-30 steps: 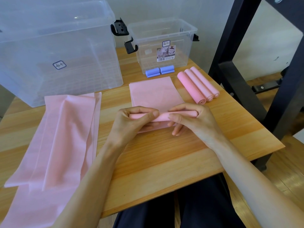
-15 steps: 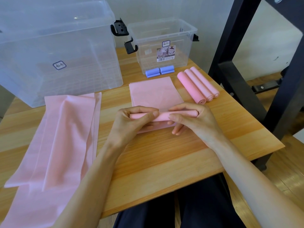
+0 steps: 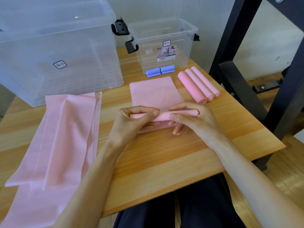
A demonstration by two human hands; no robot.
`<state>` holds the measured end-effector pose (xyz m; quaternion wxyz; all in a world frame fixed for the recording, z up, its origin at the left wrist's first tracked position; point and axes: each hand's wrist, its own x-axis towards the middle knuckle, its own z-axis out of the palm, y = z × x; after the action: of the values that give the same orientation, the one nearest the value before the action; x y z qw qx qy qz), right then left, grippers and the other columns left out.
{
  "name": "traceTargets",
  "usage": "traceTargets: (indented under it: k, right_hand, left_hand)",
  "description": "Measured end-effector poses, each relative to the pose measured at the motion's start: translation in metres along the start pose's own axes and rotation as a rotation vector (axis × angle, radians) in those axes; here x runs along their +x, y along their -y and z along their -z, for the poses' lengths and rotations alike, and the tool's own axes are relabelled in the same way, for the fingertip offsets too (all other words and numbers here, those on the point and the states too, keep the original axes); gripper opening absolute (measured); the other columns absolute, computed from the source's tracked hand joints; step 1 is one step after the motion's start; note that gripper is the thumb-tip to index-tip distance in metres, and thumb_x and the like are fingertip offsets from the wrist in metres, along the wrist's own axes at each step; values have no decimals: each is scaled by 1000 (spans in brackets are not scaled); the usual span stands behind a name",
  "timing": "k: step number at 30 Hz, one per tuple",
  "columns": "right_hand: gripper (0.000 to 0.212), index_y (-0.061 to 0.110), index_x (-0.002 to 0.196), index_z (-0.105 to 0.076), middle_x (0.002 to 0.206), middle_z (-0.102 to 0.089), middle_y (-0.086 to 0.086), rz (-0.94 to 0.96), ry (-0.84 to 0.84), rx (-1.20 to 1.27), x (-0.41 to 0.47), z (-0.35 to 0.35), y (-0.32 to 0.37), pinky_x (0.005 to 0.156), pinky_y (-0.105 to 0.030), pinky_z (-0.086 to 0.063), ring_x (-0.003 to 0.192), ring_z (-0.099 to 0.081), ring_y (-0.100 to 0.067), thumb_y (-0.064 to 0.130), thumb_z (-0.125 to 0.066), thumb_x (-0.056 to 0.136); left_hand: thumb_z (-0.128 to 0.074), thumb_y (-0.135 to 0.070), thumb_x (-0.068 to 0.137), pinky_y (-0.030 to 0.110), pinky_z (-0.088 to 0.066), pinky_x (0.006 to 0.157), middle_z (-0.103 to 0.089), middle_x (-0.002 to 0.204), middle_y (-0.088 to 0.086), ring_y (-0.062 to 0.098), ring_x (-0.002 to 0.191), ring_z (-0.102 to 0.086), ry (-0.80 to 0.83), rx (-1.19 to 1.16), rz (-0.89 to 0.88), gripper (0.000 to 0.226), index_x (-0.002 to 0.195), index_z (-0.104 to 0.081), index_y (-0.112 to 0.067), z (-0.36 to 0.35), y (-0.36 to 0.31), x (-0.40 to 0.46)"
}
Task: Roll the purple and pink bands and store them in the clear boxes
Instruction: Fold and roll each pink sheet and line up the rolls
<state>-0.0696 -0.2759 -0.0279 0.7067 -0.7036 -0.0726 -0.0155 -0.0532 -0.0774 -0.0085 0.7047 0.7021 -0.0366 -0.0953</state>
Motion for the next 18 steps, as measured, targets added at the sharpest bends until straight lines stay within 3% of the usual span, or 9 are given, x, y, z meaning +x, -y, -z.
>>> traceTargets:
  k: [3, 10, 18]
  right_hand:
    - [28, 6, 103, -72, 78, -75, -14, 22, 22, -15, -1, 0, -1, 52, -30, -58, 55, -69, -24, 10, -78, 76]
    - [19, 7, 90, -76, 67, -71, -17, 7, -19, -27, -1, 1, -1, 48, -31, -55, 48, -66, -30, 23, -74, 80]
    - [30, 4, 101, -73, 79, -75, -11, 42, 5, -47, 0, 1, -3, 50, -32, -58, 53, -68, -27, 14, -79, 74]
  left_hand:
    - [-74, -26, 75, 21, -58, 64, -77, 85, 12, 17, 77, -75, -1, -30, 43, 22, 92, -77, -11, -1, -1, 0]
    - [-81, -27, 66, 28, -60, 79, -78, 86, 5, 16, 80, -72, 17, 56, -64, 19, 85, -80, -24, 1, 1, -1]
    - [-76, -23, 75, 23, -59, 68, -77, 84, 12, 17, 78, -75, -2, -26, 25, 20, 91, -77, -12, -2, 1, 0]
